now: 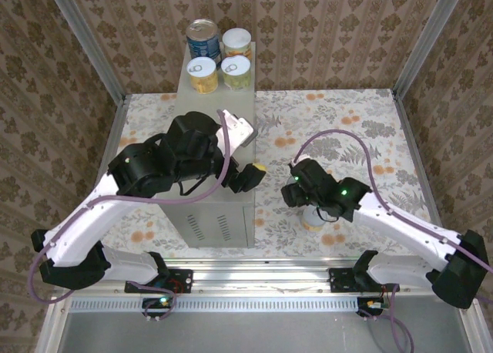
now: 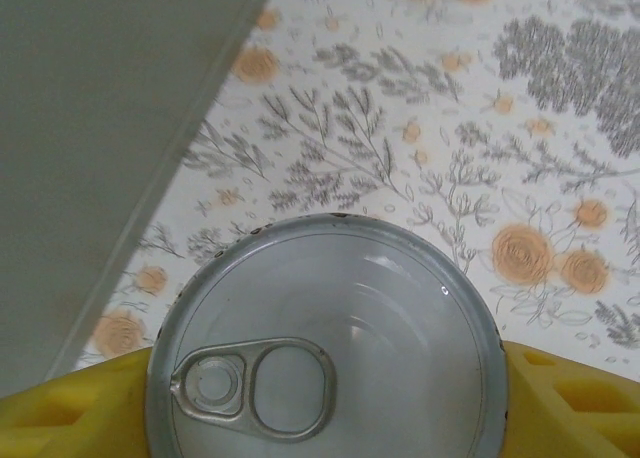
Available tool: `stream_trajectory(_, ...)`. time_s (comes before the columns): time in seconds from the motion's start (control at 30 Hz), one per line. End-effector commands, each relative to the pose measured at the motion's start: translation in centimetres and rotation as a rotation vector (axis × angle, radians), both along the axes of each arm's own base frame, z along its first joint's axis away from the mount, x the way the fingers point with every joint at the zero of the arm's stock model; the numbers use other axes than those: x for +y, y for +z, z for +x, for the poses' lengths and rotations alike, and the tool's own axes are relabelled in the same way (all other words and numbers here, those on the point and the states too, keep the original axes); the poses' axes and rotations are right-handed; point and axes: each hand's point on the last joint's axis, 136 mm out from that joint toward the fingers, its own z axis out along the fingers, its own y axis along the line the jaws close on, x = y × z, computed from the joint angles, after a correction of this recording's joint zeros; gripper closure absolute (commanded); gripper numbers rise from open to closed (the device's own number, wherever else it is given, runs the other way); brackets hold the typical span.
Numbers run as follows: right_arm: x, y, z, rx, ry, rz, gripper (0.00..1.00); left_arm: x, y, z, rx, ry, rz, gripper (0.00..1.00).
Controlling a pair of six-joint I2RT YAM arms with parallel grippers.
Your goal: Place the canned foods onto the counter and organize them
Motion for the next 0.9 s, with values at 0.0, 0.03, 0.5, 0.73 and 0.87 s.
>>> stream_trajectory(0.0, 0.2, 4.4, -0.2, -0.067, 0.066, 0.036, 0.33, 1.5, 0.4, -0.4, -0.031, 0.008, 0.036, 0.0)
stream_trajectory(0.03, 0.3, 5.2, -0.3, -0.074, 0.086, 0.043, 0.33, 1.8, 0.4, -0.4, -0.036, 0.013, 0.039, 0.0)
stream_trajectory(0.5, 3.1, 17.1, -3.9, -0.182, 0.403, 0.265, 0.31, 2.2, -0.3, -2.6, -0.035, -0.084, 0.075, 0.0)
stream_trajectory(0.73, 4.7, 22.7, -6.9, -0.226, 0.563, 0.414, 0.3, 0.4, -0.3, -3.0, -0.091, -0.122, 0.116, 0.0)
stream_trajectory(0.87, 5.4, 24.8, -8.2, -0.233, 0.625, 0.49, 0.3, -0.8, 0.4, -3.4, -0.134, -0.14, 0.106, 0.0)
